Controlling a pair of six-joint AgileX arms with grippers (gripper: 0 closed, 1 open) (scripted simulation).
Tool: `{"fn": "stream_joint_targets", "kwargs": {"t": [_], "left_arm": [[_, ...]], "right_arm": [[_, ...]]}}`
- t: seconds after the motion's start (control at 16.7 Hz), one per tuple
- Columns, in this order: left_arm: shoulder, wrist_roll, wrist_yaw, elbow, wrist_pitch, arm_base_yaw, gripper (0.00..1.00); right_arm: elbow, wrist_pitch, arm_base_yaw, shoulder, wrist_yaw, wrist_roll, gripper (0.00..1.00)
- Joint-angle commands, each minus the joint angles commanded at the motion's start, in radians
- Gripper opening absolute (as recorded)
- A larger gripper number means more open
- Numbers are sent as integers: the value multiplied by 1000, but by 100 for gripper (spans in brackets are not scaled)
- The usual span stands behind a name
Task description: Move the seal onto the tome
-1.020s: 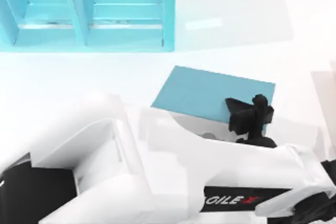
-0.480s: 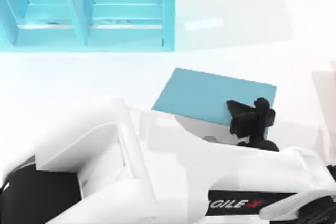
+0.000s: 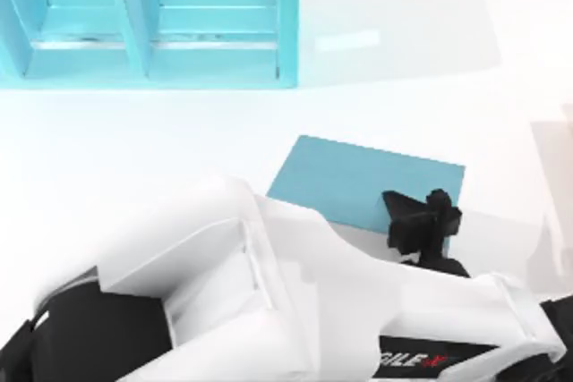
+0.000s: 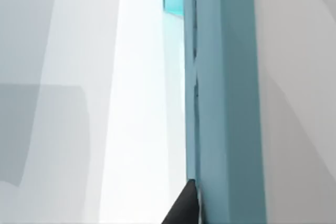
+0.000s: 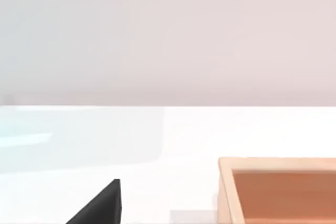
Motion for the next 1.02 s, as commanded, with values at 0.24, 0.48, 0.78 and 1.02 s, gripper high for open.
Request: {"fn": "stream_joint_targets", "kwargs": {"t": [0.24, 0.48, 0.78, 1.02], "left_arm": [[0, 0, 0, 0, 0, 0, 23], [0, 0, 0, 0, 0, 0, 53], [0, 0, 0, 0, 0, 0, 90], [0, 0, 0, 0, 0, 0, 100]], "right_arm": [[0, 0, 0, 0, 0, 0, 100], [0, 0, 0, 0, 0, 0, 100], [0, 0, 0, 0, 0, 0, 100], [0, 0, 0, 0, 0, 0, 100]]}}
